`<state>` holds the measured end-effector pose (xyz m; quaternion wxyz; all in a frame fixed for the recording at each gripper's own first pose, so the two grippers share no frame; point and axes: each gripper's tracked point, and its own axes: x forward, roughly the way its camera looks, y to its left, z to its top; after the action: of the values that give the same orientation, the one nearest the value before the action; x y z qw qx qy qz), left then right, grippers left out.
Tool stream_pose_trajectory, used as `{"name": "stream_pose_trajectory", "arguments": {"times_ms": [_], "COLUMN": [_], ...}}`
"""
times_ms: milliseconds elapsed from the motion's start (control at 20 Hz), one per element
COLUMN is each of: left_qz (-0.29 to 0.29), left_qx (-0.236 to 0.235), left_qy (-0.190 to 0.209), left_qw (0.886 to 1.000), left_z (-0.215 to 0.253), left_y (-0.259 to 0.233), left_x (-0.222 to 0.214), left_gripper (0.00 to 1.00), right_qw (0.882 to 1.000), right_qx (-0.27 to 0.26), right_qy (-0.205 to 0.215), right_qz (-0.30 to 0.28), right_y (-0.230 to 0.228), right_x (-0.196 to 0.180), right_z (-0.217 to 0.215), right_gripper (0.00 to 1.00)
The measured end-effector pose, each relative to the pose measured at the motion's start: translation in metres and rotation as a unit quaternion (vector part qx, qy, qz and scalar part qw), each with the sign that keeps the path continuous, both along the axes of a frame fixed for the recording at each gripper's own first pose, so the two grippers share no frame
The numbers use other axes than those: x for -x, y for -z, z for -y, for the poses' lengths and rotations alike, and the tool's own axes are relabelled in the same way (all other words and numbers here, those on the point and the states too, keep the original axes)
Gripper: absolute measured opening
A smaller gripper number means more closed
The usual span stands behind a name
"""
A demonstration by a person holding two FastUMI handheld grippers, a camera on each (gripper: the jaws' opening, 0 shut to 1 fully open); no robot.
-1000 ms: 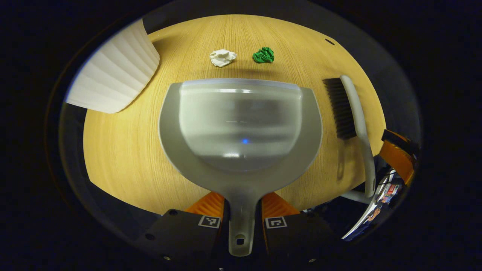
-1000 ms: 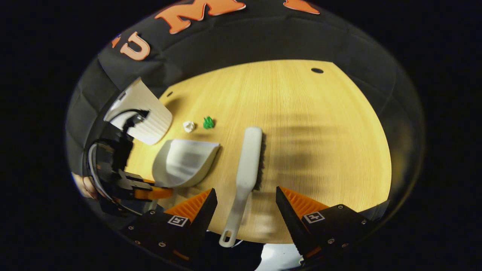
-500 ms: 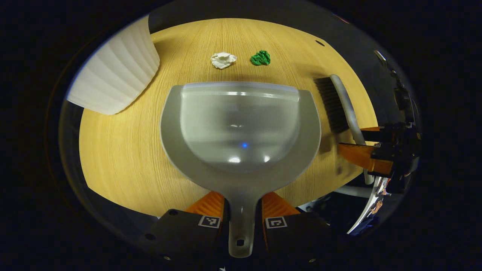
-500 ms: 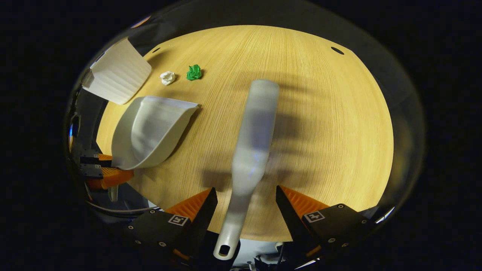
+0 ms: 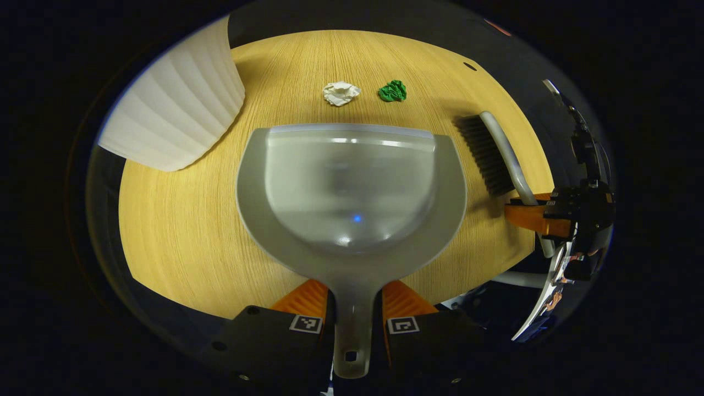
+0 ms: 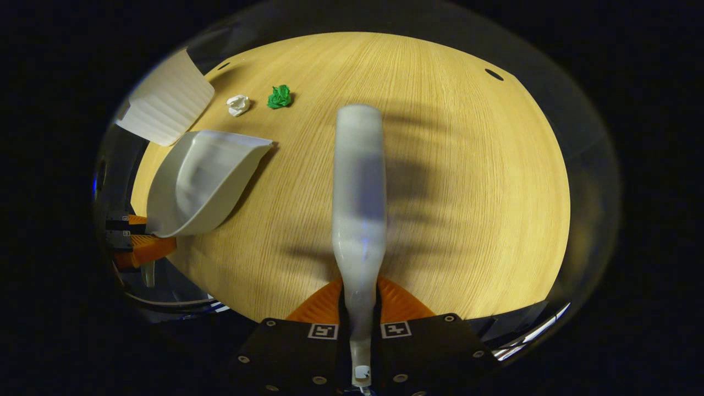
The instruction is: Pick up the small broom and dustpan from the desktop, sweep the trash into the dustpan with the broom, and then empty the trash into the garbage bin.
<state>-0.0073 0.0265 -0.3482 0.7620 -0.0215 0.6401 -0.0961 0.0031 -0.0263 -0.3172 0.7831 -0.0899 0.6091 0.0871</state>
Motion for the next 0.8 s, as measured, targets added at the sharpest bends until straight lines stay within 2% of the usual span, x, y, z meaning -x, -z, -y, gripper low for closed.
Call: {"name": "stream_pose_trajectory", "arguments": {"times_ms": [150, 350, 500, 700, 800], "left_qz": [0.013, 0.039, 0.048, 0.032, 0.024], "left_qx": [-0.003, -0.035, -0.035, -0.032, -0.030], "left_qy": [0.021, 0.096, 0.133, 0.135, 0.136], "left_qw": [1.000, 0.994, 0.989, 0.990, 0.990], "left_z": [-0.010, -0.036, -0.047, -0.055, -0.057], "left_y": [0.001, -0.002, -0.010, -0.001, 0.003], "left_x": [-0.003, -0.008, -0.013, -0.025, -0.029], "left_gripper": [0.29, 0.29, 0.28, 0.28, 0.28], "right_qw": [0.999, 0.995, 0.994, 0.983, 0.978], "right_qx": [-0.006, 0.016, 0.008, 0.088, 0.098], "right_qy": [-0.004, -0.041, -0.061, -0.148, -0.180], "right_qz": [0.034, 0.094, 0.085, 0.058, 0.036], "right_y": [-0.018, -0.056, -0.057, -0.033, -0.019], "right_x": [-0.022, -0.083, -0.119, -0.157, -0.171], "right_z": [-0.001, -0.003, -0.019, -0.024, -0.039], "right_gripper": [0.10, 0.10, 0.10, 0.10, 0.10]}}
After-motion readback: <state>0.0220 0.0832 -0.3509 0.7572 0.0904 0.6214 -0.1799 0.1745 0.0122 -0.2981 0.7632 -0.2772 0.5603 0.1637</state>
